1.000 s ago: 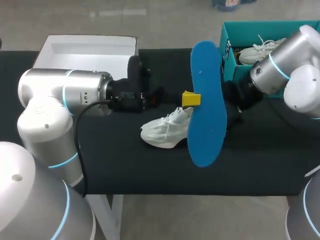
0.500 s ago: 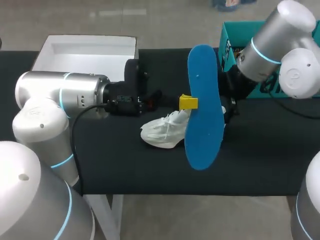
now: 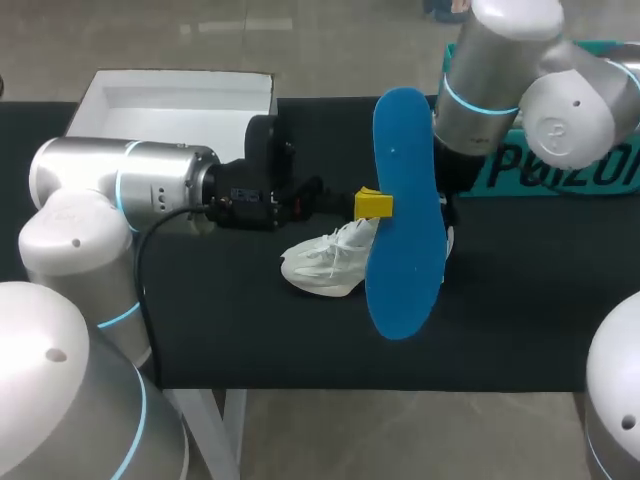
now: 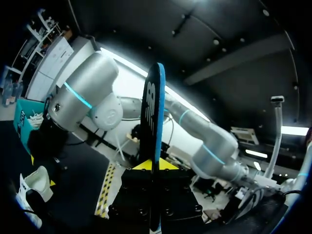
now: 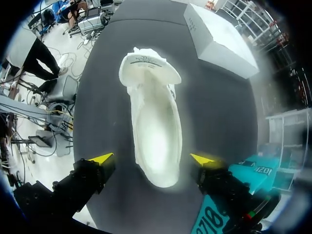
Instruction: Take the shoe out of the shoebox, open the shoe tongue, remove and reinsert the insole, then place the shoe into the shoebox
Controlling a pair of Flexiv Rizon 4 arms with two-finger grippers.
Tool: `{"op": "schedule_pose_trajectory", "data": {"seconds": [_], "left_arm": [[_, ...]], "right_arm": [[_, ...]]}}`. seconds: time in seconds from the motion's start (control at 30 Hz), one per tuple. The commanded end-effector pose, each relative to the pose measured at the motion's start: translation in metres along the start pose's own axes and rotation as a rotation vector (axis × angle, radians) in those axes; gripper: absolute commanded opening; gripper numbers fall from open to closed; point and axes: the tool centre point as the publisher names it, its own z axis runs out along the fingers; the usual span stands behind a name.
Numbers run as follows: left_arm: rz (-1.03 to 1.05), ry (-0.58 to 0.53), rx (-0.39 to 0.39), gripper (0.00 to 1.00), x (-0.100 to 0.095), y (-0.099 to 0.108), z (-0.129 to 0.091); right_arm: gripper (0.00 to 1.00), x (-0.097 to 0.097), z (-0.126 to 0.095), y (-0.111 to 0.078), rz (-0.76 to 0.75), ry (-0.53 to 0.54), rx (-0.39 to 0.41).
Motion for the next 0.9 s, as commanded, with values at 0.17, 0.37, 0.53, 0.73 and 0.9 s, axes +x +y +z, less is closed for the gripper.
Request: {"op": "schedule_pose_trajectory", "data": {"seconds": [0.17,0.37,0.53,0.73,0.9], "left_arm": [[0.004,0.006,-0.010,0.00,0.0008,-0.0014,0.0018],[0.010,0.013,0.008,0.00,0.0013,-0.0007,0.0016],[0.006,0.017,0.025,0.00,0.0008,-0.0003,0.0016],[0.006,0.017,0.025,0.00,0.0008,-0.0003,0.0016],[0.006,0.017,0.025,0.00,0.0008,-0.0003,0.0016]], "right_arm": [[1.00,-0.0014,-0.0016,-0.0050,0.085,0.106,0.092],[1.00,-0.0003,-0.0015,-0.0069,0.111,0.106,0.065],[1.00,-0.0003,-0.0015,-0.0069,0.111,0.106,0.065],[1.00,-0.0003,-0.0015,-0.0069,0.111,0.106,0.065],[1.00,-0.0003,-0.0015,-0.0069,0.111,0.106,0.065]]}}
